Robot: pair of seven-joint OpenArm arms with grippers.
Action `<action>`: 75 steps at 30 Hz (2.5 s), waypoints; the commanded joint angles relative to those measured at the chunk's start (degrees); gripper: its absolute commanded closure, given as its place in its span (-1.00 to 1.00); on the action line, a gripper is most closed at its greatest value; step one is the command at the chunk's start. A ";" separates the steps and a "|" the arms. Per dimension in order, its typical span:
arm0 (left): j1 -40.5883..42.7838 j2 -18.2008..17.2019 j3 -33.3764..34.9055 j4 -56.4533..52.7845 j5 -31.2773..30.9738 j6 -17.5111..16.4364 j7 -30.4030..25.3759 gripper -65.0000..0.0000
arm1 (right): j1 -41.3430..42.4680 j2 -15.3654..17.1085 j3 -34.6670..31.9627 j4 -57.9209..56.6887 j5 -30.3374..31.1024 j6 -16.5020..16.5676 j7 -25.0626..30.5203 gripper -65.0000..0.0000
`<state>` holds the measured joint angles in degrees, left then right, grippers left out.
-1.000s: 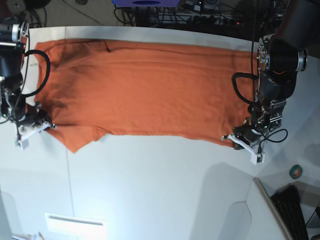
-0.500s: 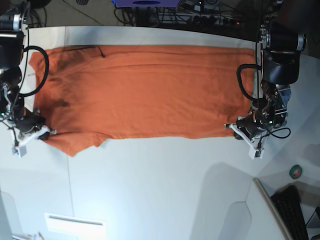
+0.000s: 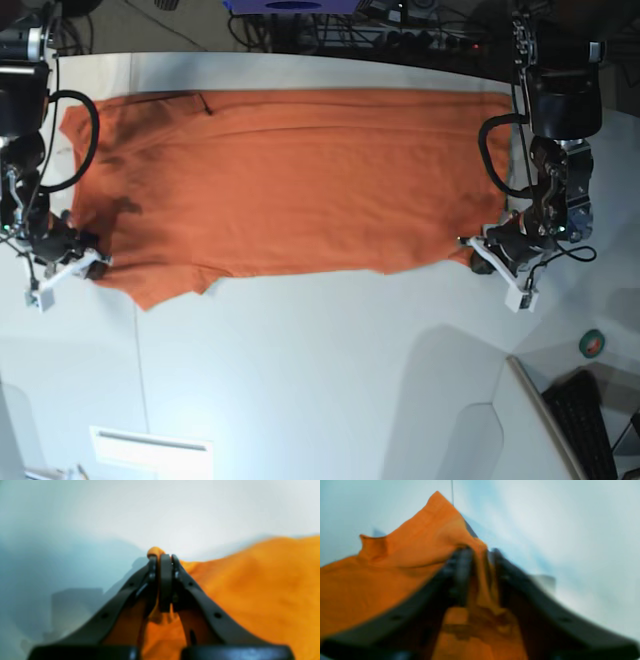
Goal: Layout the t-shirt on the table in an organized manner, then fold the t-shirt properly
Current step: 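Lift the side edge with both grippers and fold it over the shirt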
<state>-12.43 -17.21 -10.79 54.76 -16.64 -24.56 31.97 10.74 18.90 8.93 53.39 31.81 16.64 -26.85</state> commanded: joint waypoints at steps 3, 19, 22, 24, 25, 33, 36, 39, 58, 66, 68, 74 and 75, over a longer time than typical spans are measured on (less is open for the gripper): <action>-0.72 -1.21 -0.33 1.02 -0.37 -0.37 -0.98 1.00 | 1.52 1.10 0.61 1.69 0.76 0.02 -2.29 -0.16; -0.89 -1.38 -0.69 1.02 -0.37 -0.37 -0.98 1.00 | 27.19 -0.48 -12.66 -23.10 -13.75 -8.51 -11.17 -0.13; -0.89 -1.38 -0.42 1.02 -0.19 -0.37 -0.98 1.00 | 29.13 -0.48 -14.77 -26.26 -13.83 -8.51 -11.17 -0.13; -0.89 -1.47 -0.51 0.93 -0.10 -0.37 -0.98 1.00 | 29.48 -0.48 -15.57 -26.79 -13.92 -8.51 -11.70 -0.13; -0.89 -1.47 -0.60 0.93 -0.10 -0.37 -0.98 1.00 | 29.48 -0.57 -16.18 -26.79 -13.92 -8.51 -11.70 -0.13; -0.98 -1.47 -0.42 0.93 0.07 -0.37 -0.98 1.00 | 29.21 -1.80 -17.41 -28.64 -13.83 -8.51 -11.79 -0.12; -0.89 -1.47 -0.69 0.93 0.07 -0.37 -0.98 1.00 | 29.21 -2.59 -17.41 -29.08 -14.01 -8.51 -11.52 -0.12; -0.72 -1.47 -0.69 0.93 0.07 -0.37 -0.98 1.00 | 29.21 -2.76 -17.41 -29.08 -14.01 -8.51 -11.35 -0.12; -0.63 -1.47 -0.33 0.93 -0.02 -0.37 -0.98 1.00 | 29.21 -2.59 -17.06 -28.90 -13.83 -8.51 -11.08 1.00; 2.71 -1.56 -0.86 5.85 -0.37 -0.45 -0.80 1.00 | 25.43 -2.41 -16.97 -23.10 -13.75 -8.51 -9.24 1.00; 4.47 -1.56 -0.95 8.84 -0.28 -0.45 -0.71 1.00 | 22.71 -2.41 -16.88 -17.83 -13.75 -8.51 -9.06 1.00; 7.90 -1.56 -1.65 14.73 -0.37 -0.45 3.77 1.00 | 14.88 -2.41 -9.68 -4.55 -14.01 -8.42 -8.89 1.00; 8.43 -1.56 -2.80 15.79 -0.37 -0.72 3.77 1.00 | 14.00 -2.41 -9.76 -3.06 -14.01 -8.42 -8.89 1.00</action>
<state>-3.11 -17.67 -13.04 69.36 -16.49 -25.34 36.84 23.00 15.97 -1.02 49.19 17.43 8.10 -36.69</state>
